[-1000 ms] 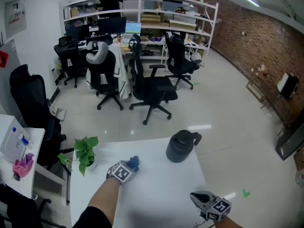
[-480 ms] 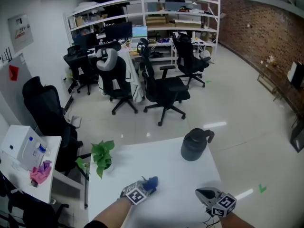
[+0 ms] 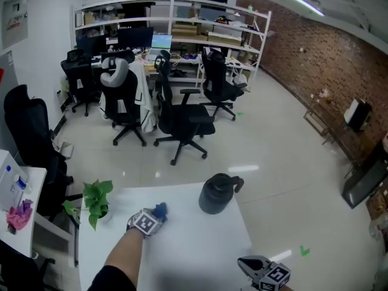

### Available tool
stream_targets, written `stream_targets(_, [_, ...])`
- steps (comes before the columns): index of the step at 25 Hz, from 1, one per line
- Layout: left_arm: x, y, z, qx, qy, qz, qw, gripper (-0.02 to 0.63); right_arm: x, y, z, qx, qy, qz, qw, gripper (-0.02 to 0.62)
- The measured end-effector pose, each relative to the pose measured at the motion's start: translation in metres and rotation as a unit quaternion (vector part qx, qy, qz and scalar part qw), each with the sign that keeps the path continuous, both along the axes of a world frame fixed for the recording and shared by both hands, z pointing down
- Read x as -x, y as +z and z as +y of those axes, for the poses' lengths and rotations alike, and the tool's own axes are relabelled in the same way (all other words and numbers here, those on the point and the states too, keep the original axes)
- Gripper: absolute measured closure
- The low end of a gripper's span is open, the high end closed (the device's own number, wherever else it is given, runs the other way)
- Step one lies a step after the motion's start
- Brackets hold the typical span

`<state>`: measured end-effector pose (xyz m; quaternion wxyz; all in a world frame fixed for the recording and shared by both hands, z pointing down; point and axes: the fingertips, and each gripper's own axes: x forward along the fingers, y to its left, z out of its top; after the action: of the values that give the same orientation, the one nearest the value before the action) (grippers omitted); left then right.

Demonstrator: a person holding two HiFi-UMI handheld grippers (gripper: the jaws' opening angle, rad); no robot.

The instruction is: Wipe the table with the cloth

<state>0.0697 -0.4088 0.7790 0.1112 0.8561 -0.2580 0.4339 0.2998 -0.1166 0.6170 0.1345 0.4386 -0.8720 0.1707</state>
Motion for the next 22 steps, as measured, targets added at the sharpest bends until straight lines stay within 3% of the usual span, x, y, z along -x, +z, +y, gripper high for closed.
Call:
stream_targets(3, [-0.011, -0.004, 0.008, -0.007, 0.005, 0.010, 0.9999, 0.529, -0.025, 0.000, 0.007, -0.002, 0.020, 0.017, 1.000, 0.583])
stream_targets(6, [-0.015, -0.003, 0.056, 0.023, 0.029, 0.017, 0.9992, 0.531, -0.022, -0.004, 0.010, -0.003, 0.023, 0.011, 1.000, 0.583])
stream_targets(9, [-0.012, -0.011, 0.113, 0.085, 0.015, 0.074, 0.9934, 0.531, -0.003, -0.009, 0.008, -0.012, 0.019, -0.006, 1.000, 0.582])
stream_targets(11, [0.004, -0.027, 0.137, 0.092, -0.015, 0.122, 0.9881, 0.529, 0.014, -0.017, 0.002, -0.026, 0.009, -0.015, 1.000, 0.583])
stream_targets(13, [0.035, -0.051, 0.151, 0.064, -0.044, 0.154, 0.9850, 0.529, 0.035, -0.028, -0.005, -0.044, -0.004, -0.020, 0.999, 0.583])
stream_targets(16, [0.104, -0.078, 0.180, 0.025, -0.086, 0.163, 0.9826, 0.529, 0.063, -0.043, -0.011, -0.064, -0.028, -0.023, 0.997, 0.583])
stream_targets(19, [0.193, -0.086, 0.223, 0.006, -0.149, 0.137, 0.9793, 0.529, 0.092, -0.055, -0.007, -0.066, -0.061, -0.016, 0.996, 0.583])
stream_targets(22, [0.288, -0.063, 0.279, 0.010, -0.221, 0.096, 0.9705, 0.528, 0.116, -0.057, 0.007, -0.053, -0.075, -0.020, 0.996, 0.582])
